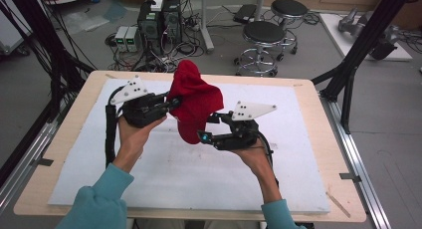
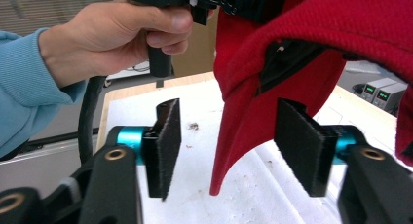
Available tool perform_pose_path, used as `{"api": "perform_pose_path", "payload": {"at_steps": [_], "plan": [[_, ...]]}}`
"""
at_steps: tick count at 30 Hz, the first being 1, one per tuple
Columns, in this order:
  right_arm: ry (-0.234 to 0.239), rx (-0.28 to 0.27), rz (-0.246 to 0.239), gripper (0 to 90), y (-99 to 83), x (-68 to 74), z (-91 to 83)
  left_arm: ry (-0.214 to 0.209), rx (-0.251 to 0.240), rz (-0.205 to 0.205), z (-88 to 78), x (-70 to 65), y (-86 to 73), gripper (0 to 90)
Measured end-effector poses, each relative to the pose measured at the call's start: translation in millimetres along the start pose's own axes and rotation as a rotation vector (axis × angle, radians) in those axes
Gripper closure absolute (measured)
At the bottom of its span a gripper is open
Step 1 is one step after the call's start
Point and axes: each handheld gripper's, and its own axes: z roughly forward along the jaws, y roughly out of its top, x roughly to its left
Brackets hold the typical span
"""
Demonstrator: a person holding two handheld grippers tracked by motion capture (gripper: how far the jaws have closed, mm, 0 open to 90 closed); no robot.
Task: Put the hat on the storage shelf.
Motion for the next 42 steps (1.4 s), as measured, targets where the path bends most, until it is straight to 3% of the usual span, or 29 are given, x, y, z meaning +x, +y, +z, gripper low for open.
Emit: {"api": "perform_pose_path", "payload": {"at_steps": [4,5,6,14,18,32,38,42], "plan": [[-0.003,0.016,0.017,54.9,-0.8,-0.9,2.2,-0.002,-0.001,0.008,2.0,-2.3,-0.1,84.9],[-0.024,0.025,0.016,64.2,-0.8,-0.6,2.6,-0.002,-0.005,0.008,2.4,-2.9,-0.1,84.9],[-0.020,0.023,0.021,67.7,-0.9,-1.1,2.8,-0.003,-0.008,0.007,2.6,-3.1,-0.1,84.9],[-0.014,0.040,0.067,83.6,-1.0,-1.7,5.4,-0.004,-0.010,0.013,3.1,-2.4,-0.3,84.9],[0.001,0.040,0.086,85.0,-1.5,-2.6,6.6,-0.009,-0.012,0.016,2.8,-1.8,-0.4,85.1],[0.002,0.035,0.062,86.0,-0.5,-0.7,6.1,-0.028,-0.017,0.014,1.1,1.0,-0.9,80.6],[-0.017,0.030,0.057,86.1,-0.4,-0.9,6.4,-0.002,-0.027,0.011,-0.8,2.8,-1.7,71.4],[-0.038,0.025,0.059,86.1,-0.5,-1.8,6.1,0.034,-0.032,-0.012,-2.5,6.2,-4.6,47.0]]}}
